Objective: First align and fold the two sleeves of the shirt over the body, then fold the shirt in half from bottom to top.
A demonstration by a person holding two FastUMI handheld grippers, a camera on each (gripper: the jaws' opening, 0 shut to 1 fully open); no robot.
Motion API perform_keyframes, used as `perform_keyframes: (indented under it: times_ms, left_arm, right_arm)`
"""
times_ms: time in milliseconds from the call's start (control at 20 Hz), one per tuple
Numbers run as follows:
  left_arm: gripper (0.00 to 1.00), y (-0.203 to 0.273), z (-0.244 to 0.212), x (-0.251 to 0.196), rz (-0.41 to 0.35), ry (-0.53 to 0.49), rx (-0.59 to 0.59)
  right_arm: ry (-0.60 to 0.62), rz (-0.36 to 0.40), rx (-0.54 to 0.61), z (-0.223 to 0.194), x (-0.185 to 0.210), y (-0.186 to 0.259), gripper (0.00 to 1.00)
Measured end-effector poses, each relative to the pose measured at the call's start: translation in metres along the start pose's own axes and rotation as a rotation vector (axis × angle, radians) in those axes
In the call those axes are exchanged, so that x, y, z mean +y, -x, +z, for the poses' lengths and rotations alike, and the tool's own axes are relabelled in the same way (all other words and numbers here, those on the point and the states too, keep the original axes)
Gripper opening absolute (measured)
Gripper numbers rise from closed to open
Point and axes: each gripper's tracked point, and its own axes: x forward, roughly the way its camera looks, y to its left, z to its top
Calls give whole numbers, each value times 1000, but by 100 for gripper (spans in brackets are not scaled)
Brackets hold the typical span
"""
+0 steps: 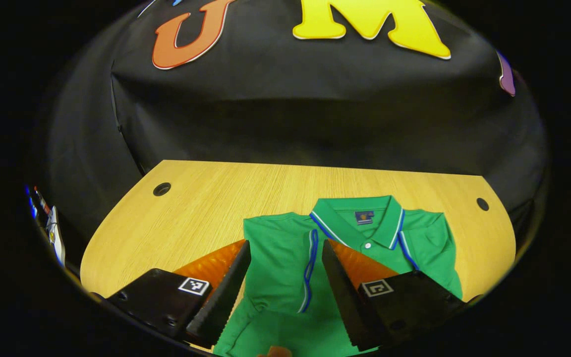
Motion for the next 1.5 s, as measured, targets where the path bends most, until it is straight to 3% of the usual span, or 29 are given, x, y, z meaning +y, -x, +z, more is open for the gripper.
perform_keyframes:
  times_ms: [300,550,700,850,900,950,1050,1250,1500]
  left_arm:
    - [100,65,18,20,6,-1,-94]
    - [100,143,3,49,-8,40,-156]
    - [100,190,-6,68,4,22,-255]
    - [100,229,-33,81,-14,58,-297]
    - [100,240,-42,86,-21,67,-302]
    - [100,249,-55,93,-15,70,-308]
    - [100,265,-75,111,15,82,-331]
    - [100,284,-123,120,-7,105,-377]
    - [100,283,-196,117,10,15,-335]
  right_arm:
    - [-5,-14,-29,10,7,21,96]
    - [4,-24,-13,4,25,35,95]
    - [17,-23,-15,5,38,45,96]
    - [57,-36,-26,8,48,55,96]
    - [69,-41,-30,9,51,57,91]
    - [75,-45,-35,9,54,59,95]
    - [87,-51,-32,6,59,63,95]
    - [98,-31,0,-13,73,65,95]
    - [107,-40,36,-42,78,54,95]
